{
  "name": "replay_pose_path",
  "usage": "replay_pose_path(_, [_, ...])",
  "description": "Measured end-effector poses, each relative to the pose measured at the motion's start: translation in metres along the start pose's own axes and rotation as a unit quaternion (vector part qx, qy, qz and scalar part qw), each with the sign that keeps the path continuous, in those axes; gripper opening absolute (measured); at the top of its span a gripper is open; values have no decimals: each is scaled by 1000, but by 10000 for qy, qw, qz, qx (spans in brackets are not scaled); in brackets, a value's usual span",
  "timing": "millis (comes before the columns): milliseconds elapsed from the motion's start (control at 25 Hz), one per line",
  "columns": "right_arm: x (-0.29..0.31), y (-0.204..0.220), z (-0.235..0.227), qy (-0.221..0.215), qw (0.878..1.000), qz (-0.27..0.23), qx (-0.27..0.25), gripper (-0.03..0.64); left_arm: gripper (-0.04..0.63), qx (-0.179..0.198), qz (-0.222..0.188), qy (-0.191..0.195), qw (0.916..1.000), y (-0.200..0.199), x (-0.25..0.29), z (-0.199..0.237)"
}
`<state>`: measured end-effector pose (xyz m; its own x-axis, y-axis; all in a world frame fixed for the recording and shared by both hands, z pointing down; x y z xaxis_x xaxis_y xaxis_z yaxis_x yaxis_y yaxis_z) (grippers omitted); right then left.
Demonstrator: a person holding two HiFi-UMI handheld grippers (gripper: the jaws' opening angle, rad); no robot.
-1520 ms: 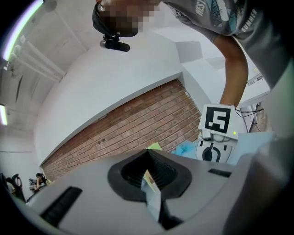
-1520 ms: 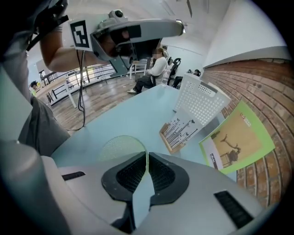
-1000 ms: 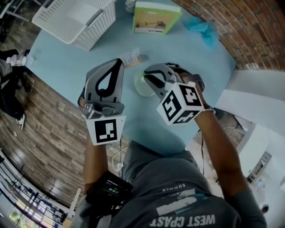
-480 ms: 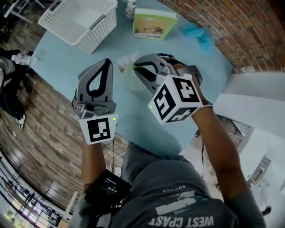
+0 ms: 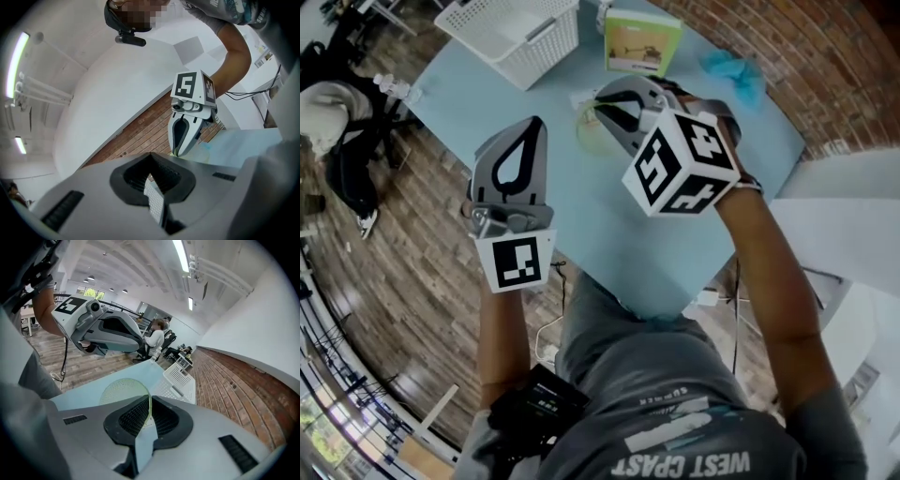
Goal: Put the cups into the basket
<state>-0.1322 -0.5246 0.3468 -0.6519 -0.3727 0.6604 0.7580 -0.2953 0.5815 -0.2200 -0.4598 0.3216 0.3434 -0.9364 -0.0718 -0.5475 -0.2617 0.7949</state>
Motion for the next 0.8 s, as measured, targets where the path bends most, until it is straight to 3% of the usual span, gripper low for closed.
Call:
replay_pose_path(160, [-2, -13, 0, 145, 9999, 0, 33, 32, 0, 169, -80, -40, 9998, -1, -9, 15])
replay_pose_path(800, [75, -89, -44, 699, 9960, 475, 308, 32, 0, -14, -635, 453, 9969, 74, 9, 124])
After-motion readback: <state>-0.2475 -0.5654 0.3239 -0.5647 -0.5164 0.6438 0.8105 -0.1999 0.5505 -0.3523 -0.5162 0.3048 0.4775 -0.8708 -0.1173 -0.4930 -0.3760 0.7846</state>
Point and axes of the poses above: the fingertips, and each gripper's own axes: x forward along the fingers, z to its left, y out of its underside, the point moved 4 cm from there along -x, backward along the fingers, and after that the axes turned 4 degrees about -y, right-handed, at the moved point
